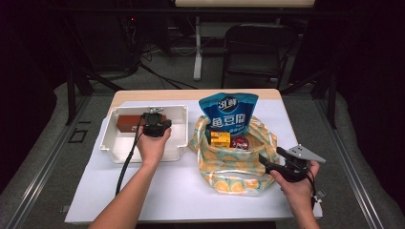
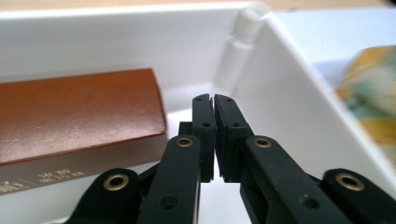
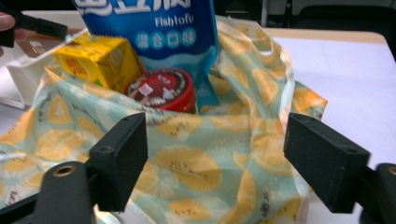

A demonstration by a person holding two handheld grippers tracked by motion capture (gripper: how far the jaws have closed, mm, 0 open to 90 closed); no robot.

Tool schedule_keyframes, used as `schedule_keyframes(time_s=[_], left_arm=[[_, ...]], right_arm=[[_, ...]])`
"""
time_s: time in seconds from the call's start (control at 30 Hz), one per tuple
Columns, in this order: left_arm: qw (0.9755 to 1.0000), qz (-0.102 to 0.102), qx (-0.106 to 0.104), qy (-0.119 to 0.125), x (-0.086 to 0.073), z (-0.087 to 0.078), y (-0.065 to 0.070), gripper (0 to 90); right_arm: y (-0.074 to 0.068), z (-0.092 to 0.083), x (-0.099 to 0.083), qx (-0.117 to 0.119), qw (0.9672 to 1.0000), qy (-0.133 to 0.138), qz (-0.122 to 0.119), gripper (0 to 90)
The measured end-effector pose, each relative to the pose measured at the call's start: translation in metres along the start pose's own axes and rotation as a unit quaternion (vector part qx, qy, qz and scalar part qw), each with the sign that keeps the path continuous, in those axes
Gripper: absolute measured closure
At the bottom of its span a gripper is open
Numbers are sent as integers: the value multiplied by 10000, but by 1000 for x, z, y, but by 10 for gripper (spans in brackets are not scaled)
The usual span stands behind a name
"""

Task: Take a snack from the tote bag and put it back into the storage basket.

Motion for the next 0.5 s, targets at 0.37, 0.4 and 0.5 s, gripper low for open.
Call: schedule_keyframes(time_s=[0.37,0.4,0.5], left_arm=[[9952,145,-667,699,-17,-60,1,640],[9945,166,-710,745,-19,-64,0,617],[9932,177,-843,788,-27,-75,-3,571]], right_arm=[[-14,4,25,189,9994,290,-38,351],[-15,5,28,209,9993,309,-47,359],[-18,10,34,253,9991,339,-72,388]])
Point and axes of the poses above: each handheld gripper's, and its own axes: z roughly forward along the jaws, x roughly out of its top, y roughly to its right, the point moved 3 cm from there along z, roughly forward along the jaws, and after that the axes turned 4 degrees about z, right-handed, at the moved point
